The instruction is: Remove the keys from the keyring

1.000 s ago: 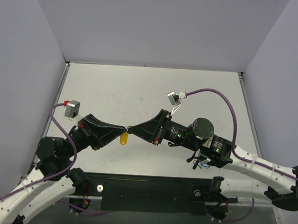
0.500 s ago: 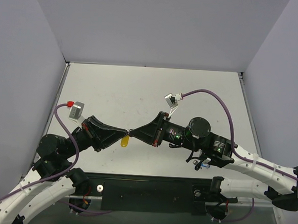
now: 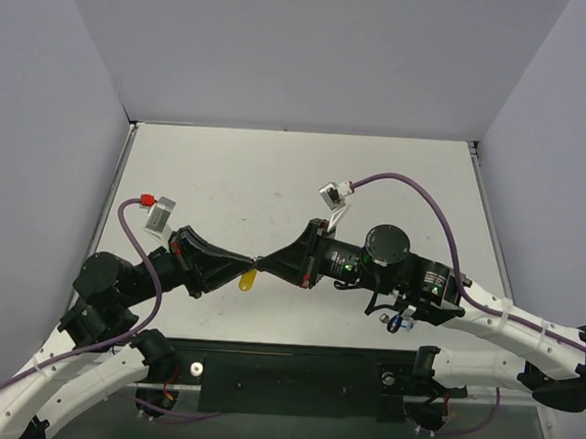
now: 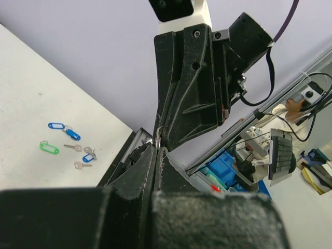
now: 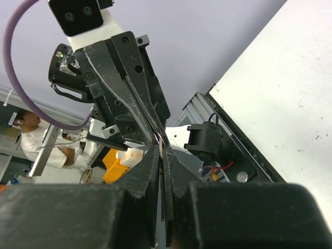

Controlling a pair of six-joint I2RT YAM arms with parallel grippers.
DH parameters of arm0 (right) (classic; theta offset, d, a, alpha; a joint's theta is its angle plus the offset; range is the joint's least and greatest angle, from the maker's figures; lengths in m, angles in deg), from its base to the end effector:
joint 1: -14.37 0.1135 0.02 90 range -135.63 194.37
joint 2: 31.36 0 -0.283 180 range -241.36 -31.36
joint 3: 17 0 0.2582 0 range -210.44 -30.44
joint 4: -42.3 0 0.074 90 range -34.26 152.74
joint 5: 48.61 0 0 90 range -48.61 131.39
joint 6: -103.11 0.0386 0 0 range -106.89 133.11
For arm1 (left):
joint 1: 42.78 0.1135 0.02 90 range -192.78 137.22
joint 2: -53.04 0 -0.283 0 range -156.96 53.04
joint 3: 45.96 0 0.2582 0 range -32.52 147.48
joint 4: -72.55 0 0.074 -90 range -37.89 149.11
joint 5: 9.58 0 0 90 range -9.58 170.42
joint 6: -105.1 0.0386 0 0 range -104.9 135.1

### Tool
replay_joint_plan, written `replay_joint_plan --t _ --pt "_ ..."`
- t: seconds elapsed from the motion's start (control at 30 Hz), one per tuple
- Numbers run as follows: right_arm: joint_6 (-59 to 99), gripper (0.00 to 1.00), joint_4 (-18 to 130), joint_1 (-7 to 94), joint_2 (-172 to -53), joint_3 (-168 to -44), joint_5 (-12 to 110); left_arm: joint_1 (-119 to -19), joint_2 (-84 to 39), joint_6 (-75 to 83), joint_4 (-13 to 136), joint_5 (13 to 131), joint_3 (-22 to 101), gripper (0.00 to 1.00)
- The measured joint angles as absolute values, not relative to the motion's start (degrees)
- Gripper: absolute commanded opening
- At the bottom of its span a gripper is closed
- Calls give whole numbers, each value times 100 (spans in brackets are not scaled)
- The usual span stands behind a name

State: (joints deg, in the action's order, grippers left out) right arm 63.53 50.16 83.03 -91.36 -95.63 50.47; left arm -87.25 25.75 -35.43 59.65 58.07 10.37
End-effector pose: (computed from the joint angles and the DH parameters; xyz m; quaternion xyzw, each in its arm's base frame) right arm 0.0792 0.2195 0.4620 -0.1610 0.6179 0.6875 0.3458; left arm 0.0608 -0.0803 0.3991 0.1235 0.5968 -0.6569 0.4440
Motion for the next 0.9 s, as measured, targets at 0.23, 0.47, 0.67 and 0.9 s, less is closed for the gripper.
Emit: replay_joint_plan --t 0.23,0.47,0.67,0.9 --pt "6171 0 5575 8303 -9246 -9842 5159 -8709 2389 -3169 5379 5479 1348 0" --pt "5972 0 6283 8299 -9361 -10105 5279 -8687 2142 -2942 4940 5079 1492 0" --pt "5878 0 6694 8299 -9455 -10201 5432 -8685 2005 -2802 4570 4791 1553 0" --pt "5839 0 6804 8299 -9495 -10201 5519 -8685 1992 -2778 4374 4718 1564 28"
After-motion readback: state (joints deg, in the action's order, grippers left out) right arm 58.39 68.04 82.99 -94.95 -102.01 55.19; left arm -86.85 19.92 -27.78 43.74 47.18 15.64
